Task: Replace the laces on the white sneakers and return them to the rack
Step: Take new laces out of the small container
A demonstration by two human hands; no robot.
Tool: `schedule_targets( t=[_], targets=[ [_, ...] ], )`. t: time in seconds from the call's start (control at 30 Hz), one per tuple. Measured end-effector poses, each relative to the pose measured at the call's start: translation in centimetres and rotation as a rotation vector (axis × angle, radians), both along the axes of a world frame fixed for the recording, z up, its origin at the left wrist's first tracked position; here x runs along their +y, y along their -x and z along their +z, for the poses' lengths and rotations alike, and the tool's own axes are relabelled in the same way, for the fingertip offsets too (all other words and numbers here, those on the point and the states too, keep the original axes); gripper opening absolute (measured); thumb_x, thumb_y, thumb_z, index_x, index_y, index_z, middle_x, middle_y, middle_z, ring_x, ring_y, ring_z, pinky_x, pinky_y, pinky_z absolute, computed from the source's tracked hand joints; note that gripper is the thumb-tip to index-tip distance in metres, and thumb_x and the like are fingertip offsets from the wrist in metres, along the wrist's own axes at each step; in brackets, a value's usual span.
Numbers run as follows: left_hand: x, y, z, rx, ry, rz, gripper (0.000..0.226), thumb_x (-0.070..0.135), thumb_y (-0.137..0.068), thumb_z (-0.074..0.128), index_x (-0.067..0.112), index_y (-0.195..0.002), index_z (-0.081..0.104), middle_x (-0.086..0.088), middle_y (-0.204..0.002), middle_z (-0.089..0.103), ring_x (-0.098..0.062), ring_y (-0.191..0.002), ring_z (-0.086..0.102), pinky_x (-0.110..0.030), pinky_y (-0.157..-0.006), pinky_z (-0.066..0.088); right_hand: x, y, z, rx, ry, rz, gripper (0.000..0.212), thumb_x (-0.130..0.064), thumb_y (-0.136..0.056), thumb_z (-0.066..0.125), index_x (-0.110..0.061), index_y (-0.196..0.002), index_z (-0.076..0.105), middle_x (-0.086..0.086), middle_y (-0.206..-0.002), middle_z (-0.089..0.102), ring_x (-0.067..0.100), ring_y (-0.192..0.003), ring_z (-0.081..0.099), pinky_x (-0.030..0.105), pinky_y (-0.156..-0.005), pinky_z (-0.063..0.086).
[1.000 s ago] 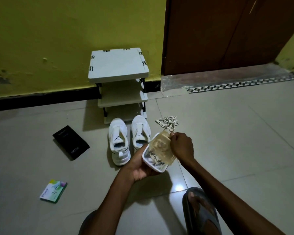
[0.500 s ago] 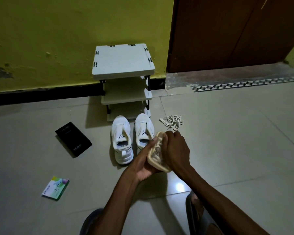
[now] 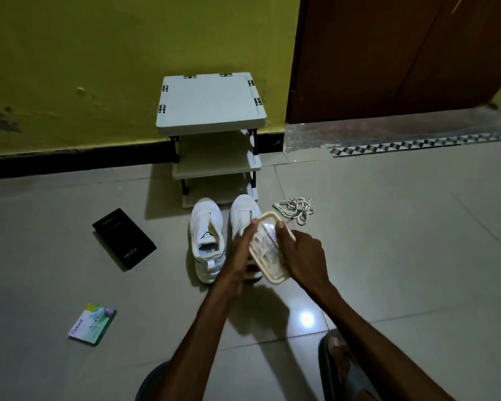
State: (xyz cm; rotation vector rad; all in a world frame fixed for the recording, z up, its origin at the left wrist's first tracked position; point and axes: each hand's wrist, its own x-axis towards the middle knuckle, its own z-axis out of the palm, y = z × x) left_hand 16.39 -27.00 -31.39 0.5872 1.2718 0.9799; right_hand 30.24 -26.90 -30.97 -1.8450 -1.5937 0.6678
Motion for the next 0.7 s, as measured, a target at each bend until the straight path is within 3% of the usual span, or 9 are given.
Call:
schedule_targets(
  t=[0.1, 0.17, 0.23, 0.27, 0.33, 0.4, 0.43, 0.57, 0.7],
  targets=[
    [1.3, 2.2, 1.0, 0.151, -0.036, -0.042, 0.058, 0.068, -0.08, 0.061, 0.016, -0.106, 0.07, -0.008, -0.097, 0.076, -0.028, -0.09, 0.072, -0.045, -0.09, 0.056, 1.1, -0.8, 1.5, -0.128, -0.051, 0.244, 0.065, -0.069, -0.093, 0.034, -0.02, -0.051, 0.042, -0.002, -0.047, 0.05, 0.01, -0.048, 0.054, 0.026, -0.049, 0.036],
    [1.8, 3.1, 1.5, 0.206, -0.068, -0.159, 0.063, 0.07, -0.078, 0.062, 0.014, -0.105, 0.072, -0.01, -0.094, 0.076, -0.028, -0.089, 0.073, -0.047, -0.094, 0.054, 1.9, -1.1, 1.9, -0.203, -0.077, 0.359, 0.067, -0.072, -0.089, 0.039, -0.019, -0.05, 0.045, -0.002, -0.046, 0.053, 0.01, -0.046, 0.055, 0.026, -0.05, 0.039],
    [2.1, 3.0, 1.2, 0.311, -0.127, -0.237, 0.071, 0.079, -0.076, 0.055, 0.016, -0.102, 0.073, -0.007, -0.09, 0.077, -0.024, -0.086, 0.074, -0.045, -0.092, 0.055, 2.4, -1.2, 1.9, -0.221, -0.085, 0.316, 0.071, -0.081, -0.081, 0.043, -0.017, -0.051, 0.051, -0.002, -0.047, 0.057, 0.01, -0.048, 0.058, 0.028, -0.052, 0.044],
    [2.1, 2.6, 0.8, 0.356, -0.141, -0.19, 0.075, 0.083, -0.073, 0.051, 0.017, -0.099, 0.073, -0.006, -0.087, 0.077, -0.023, -0.084, 0.074, -0.045, -0.091, 0.055, 2.4, -1.0, 1.7, -0.154, -0.09, 0.221, 0.072, -0.084, -0.076, 0.045, -0.017, -0.054, 0.056, -0.002, -0.05, 0.06, 0.01, -0.052, 0.06, 0.03, -0.056, 0.048],
    [1.9, 1.6, 0.5, 0.33, -0.152, -0.007, 0.073, 0.084, -0.073, 0.047, 0.019, -0.093, 0.073, -0.006, -0.083, 0.076, -0.023, -0.079, 0.074, -0.048, -0.089, 0.057, 2.2, -0.4, 1.2, 0.211, -0.004, -0.018, 0.066, -0.082, -0.073, 0.053, -0.018, -0.066, 0.067, -0.004, -0.062, 0.069, 0.011, -0.063, 0.068, 0.035, -0.069, 0.057],
    [1.5, 0.6, 0.0, 0.301, -0.148, 0.1, 0.064, 0.078, -0.082, 0.045, 0.019, -0.087, 0.071, -0.007, -0.08, 0.076, -0.025, -0.076, 0.074, -0.048, -0.086, 0.058, 2.1, 0.5, 0.9, 0.621, 0.211, -0.197, 0.064, -0.078, -0.078, 0.055, -0.017, -0.078, 0.073, 0.0, -0.074, 0.074, 0.017, -0.073, 0.073, 0.039, -0.08, 0.06],
    [1.4, 0.4, -0.3, 0.309, -0.127, 0.112, 0.063, 0.076, -0.085, 0.044, 0.019, -0.084, 0.07, -0.008, -0.079, 0.076, -0.026, -0.076, 0.074, -0.048, -0.086, 0.058, 2.0, 0.7, 0.7, 0.708, 0.292, -0.252, 0.066, -0.078, -0.079, 0.052, -0.015, -0.081, 0.073, 0.003, -0.079, 0.075, 0.021, -0.075, 0.073, 0.041, -0.082, 0.059],
    [0.8, 0.2, -0.6, 0.331, -0.093, 0.161, 0.081, 0.09, -0.069, 0.037, 0.016, -0.076, 0.07, -0.009, -0.075, 0.075, -0.029, -0.072, 0.073, -0.049, -0.083, 0.058, 1.6, 1.0, 1.0, 0.547, 0.223, -0.308, 0.062, -0.064, -0.093, 0.043, -0.013, -0.065, 0.063, 0.005, -0.072, 0.064, 0.021, -0.071, 0.064, 0.039, -0.082, 0.055],
    [0.8, 0.4, 0.1, 0.439, -0.121, 0.144, 0.066, 0.071, -0.09, 0.037, 0.016, -0.075, 0.07, -0.009, -0.077, 0.074, -0.025, -0.074, 0.072, -0.043, -0.084, 0.058, 1.1, 1.1, 1.1, 0.495, 0.164, -0.266, 0.063, -0.06, -0.097, 0.037, -0.013, -0.064, 0.062, 0.004, -0.072, 0.063, 0.02, -0.071, 0.063, 0.037, -0.079, 0.054]
  ],
)
